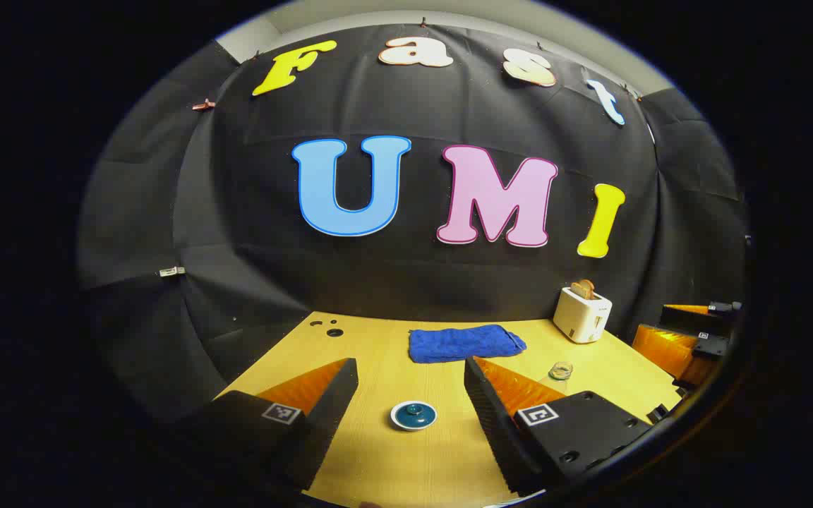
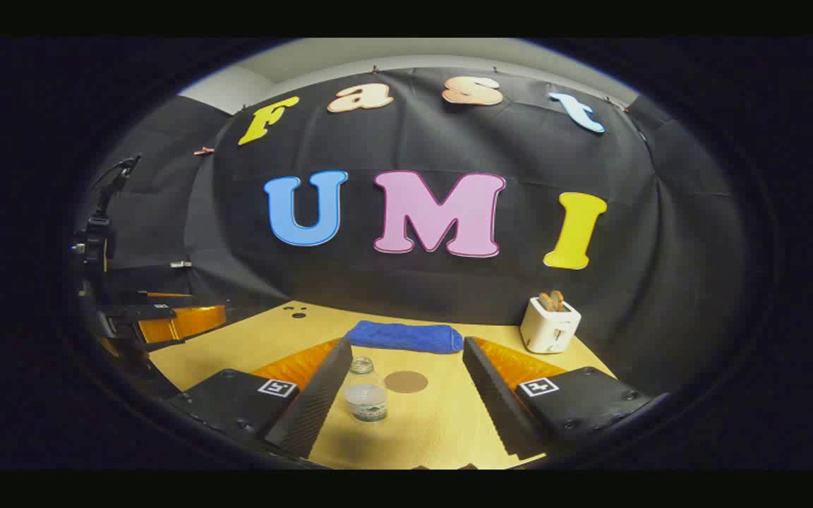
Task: Open the teacup lid with one hand, grasp the water bottle and pour water into the teacup with the other hand; after pouring, place the water bottle on the coaster and then close the teacup lid.
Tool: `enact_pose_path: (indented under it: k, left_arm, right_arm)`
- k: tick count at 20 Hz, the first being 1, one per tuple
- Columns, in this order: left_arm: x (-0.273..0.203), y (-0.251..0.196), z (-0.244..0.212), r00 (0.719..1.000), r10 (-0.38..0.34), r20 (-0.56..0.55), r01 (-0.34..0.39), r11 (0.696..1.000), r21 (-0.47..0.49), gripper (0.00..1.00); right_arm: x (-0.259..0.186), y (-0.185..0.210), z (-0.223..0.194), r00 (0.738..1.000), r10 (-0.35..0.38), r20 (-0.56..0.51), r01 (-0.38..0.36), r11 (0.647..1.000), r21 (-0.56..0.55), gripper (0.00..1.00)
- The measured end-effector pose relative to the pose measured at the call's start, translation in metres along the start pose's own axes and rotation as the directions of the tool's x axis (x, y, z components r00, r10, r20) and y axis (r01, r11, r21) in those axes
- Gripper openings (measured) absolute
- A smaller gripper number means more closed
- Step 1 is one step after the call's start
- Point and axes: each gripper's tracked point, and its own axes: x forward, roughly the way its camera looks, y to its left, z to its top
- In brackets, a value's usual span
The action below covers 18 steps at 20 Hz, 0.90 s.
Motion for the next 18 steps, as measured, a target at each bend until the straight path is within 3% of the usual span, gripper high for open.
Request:
enact_pose_path:
  k: [8, 18]
  left_arm:
    - [0.027, -0.007, -0.017, 1.000, 0.017, -0.022, -0.017, 0.999, 0.031, 0.95]
    - [0.064, 0.000, -0.062, 0.996, 0.031, -0.081, -0.027, 0.998, 0.055, 0.95]
  right_arm:
    - [0.015, 0.006, -0.032, 0.996, 0.070, -0.049, -0.067, 0.995, 0.075, 0.98]
    - [0.026, 0.020, -0.064, 0.986, 0.131, -0.103, -0.122, 0.988, 0.090, 0.98]
